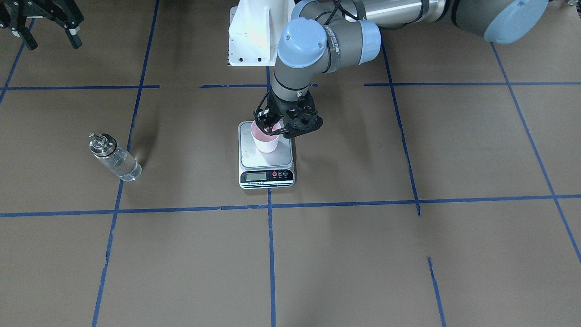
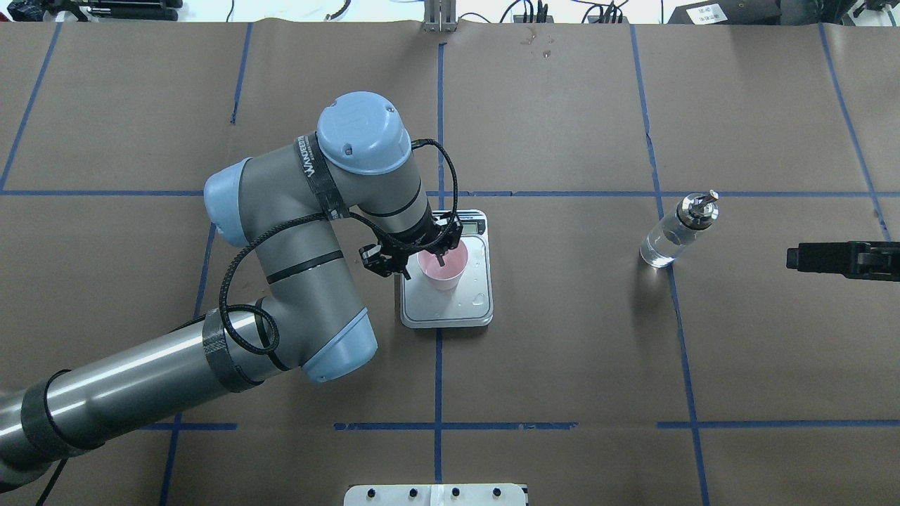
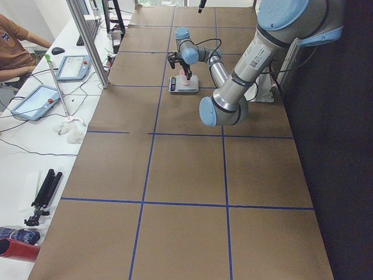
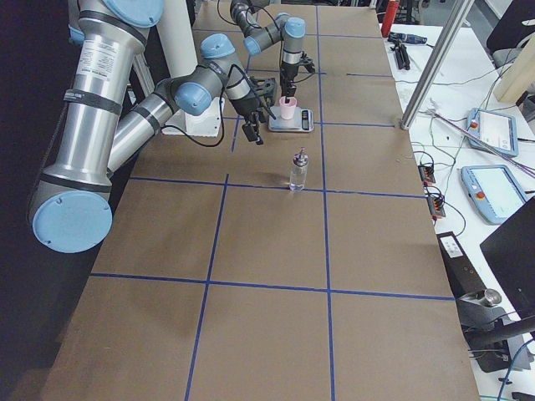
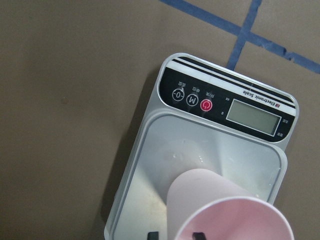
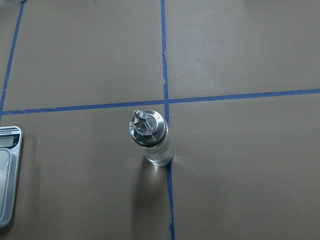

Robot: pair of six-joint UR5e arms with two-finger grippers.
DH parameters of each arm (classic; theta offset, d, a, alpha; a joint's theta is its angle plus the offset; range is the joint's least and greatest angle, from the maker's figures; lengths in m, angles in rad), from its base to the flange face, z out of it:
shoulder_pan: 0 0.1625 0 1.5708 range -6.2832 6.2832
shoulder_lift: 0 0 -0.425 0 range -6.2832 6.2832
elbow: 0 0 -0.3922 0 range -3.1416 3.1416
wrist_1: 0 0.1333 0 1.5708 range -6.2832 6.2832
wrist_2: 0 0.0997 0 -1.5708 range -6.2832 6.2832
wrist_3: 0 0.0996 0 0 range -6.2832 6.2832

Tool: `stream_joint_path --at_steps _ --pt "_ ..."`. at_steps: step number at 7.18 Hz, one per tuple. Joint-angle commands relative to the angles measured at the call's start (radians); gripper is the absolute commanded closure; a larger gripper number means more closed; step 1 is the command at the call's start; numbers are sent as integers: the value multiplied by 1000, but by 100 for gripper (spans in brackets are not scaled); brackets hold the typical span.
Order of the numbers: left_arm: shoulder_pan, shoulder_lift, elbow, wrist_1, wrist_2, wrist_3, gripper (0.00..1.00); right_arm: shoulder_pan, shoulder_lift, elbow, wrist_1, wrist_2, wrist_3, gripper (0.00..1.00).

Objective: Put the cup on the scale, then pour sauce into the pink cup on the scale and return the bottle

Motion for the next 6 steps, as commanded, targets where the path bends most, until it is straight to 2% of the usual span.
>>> stream_joint_path --at_steps 1,2,3,4,5,6 --pt "-1 -4 -3 2 23 2 0 -27 -20 0 30 -35 14 0" --pt "-1 -6 -12 5 23 6 0 -58 -84 0 126 -73 61 0" --pt "-4 -4 -26 11 21 23 0 -85 -121 -2 174 -111 74 0" --pt "-7 -4 -30 11 21 28 0 -114 -121 -2 174 -154 75 0" --pt "-9 -2 -37 12 21 35 0 -183 -130 -5 176 -243 121 0" --pt "-10 1 -58 43 20 57 0 -305 -135 -11 175 -386 184 0"
